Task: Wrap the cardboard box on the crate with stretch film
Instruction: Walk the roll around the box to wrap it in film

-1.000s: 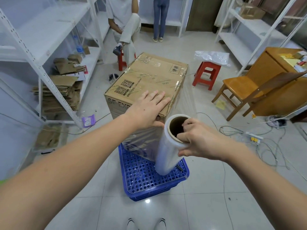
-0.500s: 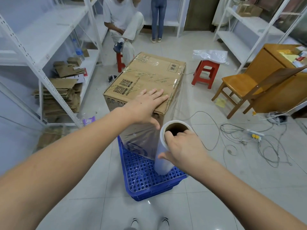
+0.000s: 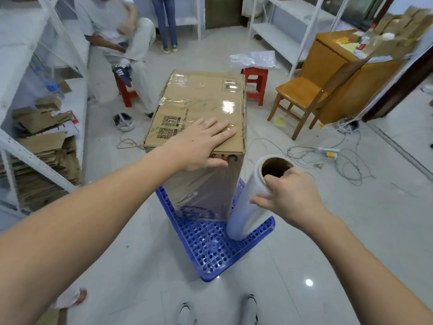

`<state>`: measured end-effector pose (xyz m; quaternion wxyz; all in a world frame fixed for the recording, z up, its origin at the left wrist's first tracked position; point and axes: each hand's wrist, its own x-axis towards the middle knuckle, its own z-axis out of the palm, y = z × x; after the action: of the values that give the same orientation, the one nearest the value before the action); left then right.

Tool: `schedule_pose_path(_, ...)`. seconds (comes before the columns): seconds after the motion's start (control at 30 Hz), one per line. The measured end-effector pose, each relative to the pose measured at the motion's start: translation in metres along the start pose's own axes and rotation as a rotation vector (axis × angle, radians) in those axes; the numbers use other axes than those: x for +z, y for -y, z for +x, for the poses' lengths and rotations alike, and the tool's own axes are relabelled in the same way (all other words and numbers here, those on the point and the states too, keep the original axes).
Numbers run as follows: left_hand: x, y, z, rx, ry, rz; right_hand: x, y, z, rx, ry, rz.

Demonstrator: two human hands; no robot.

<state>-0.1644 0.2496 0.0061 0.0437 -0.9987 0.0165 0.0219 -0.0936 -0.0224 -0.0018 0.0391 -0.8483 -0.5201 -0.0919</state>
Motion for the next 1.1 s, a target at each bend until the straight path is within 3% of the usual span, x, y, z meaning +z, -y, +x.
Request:
schedule_pose_path(0.17,0.000,-0.011,0.005,-0.005,-0.002,0.014,-0.011,0.014,-0.008,-0.159,-0.059,0.067)
schedule_pose_path(0.43,0.006,-0.027,0.008,-0.008,-0.005,0.039,0.006,0.066,-0.022,-0.488,-0.011,0.122)
schedule_pose_path(0.67,0.004,-0.027,0.005,-0.022,-0.006,0.021,-0.009,0.092,-0.024,-0.326,0.160,0.021)
schedule_pose_path(0.73,0.003,-0.027,0.005,-0.020,-0.012,0.005,-0.011,0.109,-0.031,-0.223,0.064,-0.066)
schedule_pose_path(0.87,0.003,-0.026,0.001,-0.027,-0.018,-0.008,0.000,0.133,-0.033,-0.021,-0.031,0.003)
schedule_pose_path(1.1,-0.002,-0.021,0.003,-0.049,-0.005,-0.025,0.005,0.125,-0.031,-0.136,-0.079,0.100)
